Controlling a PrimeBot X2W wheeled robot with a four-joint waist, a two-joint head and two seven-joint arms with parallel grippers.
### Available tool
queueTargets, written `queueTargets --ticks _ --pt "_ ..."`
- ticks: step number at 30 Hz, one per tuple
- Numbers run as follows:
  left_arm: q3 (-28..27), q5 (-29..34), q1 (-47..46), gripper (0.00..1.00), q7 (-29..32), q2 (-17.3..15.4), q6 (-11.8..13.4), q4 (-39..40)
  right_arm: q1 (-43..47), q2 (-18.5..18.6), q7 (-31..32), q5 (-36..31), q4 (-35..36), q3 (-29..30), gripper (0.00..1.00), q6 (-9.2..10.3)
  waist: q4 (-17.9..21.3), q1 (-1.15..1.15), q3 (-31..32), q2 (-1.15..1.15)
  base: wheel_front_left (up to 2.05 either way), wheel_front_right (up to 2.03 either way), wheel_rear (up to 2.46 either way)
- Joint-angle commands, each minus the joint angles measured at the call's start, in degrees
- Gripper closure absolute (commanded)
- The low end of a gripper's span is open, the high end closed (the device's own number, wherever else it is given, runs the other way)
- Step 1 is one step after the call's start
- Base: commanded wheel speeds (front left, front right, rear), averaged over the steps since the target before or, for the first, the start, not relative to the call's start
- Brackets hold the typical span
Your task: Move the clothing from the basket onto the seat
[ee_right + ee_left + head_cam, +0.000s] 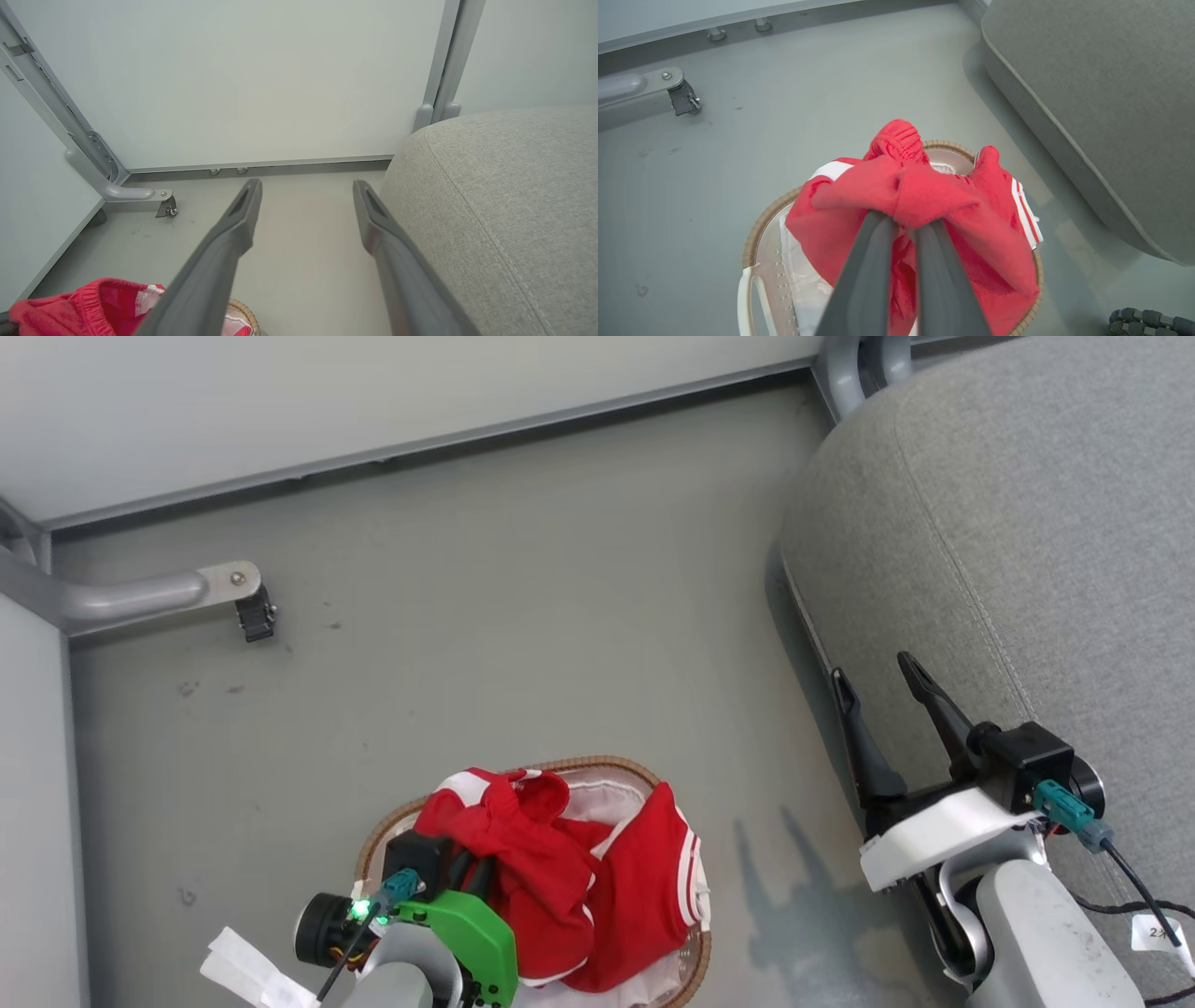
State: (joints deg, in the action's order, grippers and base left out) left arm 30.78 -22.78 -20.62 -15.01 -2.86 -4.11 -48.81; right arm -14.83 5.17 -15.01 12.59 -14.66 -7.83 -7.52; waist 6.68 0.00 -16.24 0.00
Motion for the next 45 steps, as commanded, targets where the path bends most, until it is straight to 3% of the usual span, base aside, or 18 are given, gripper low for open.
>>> queueTargets --ticks 1,13,22,32,37,45 --pt "-0.9 0.8 1.4 1.0 -0.2 -0.1 -0.3 1.7 1.3 0.2 -0.3 0.3 -0.2 0.2 0.0 0.06 -2.5 0.0 4.1 0.0 0.0 0.0 0.0" --pt "-7.6 4.4 3.3 1.0 -0.2 -0.1 -1.7 20.7 5.0 0.4 -0.3 0.6 -0.3 0.4 0.0 0.06 -4.4 0.0 7.0 0.0 0.0 0.0 0.0" --pt "-6.8 4.8 1.5 1.0 -0.2 -0.1 -2.6 32.1 7.0 0.2 -0.2 0.7 -0.6 -0.2 0.0 0.06 -5.0 0.0 9.2 0.0 0.0 0.0 0.0" --pt "-5.4 4.3 0.4 1.0 -0.2 -0.1 -2.9 38.8 8.3 0.3 -0.3 0.9 -0.9 -1.7 0.0 0.06 -4.8 0.0 10.6 0.0 0.0 0.0 0.0" --pt "-4.8 4.7 0.5 1.0 -0.2 -0.1 -2.9 38.9 7.9 1.2 -0.3 3.5 1.9 -6.7 0.0 0.06 -4.9 0.0 11.0 0.0 0.0 0.0 0.0" --pt "-3.6 3.6 -0.3 1.0 -0.2 -0.1 -2.9 38.7 4.1 4.1 -0.2 7.6 15.8 -19.4 0.0 0.07 -5.5 0.0 10.5 0.0 0.0 0.0 0.0"
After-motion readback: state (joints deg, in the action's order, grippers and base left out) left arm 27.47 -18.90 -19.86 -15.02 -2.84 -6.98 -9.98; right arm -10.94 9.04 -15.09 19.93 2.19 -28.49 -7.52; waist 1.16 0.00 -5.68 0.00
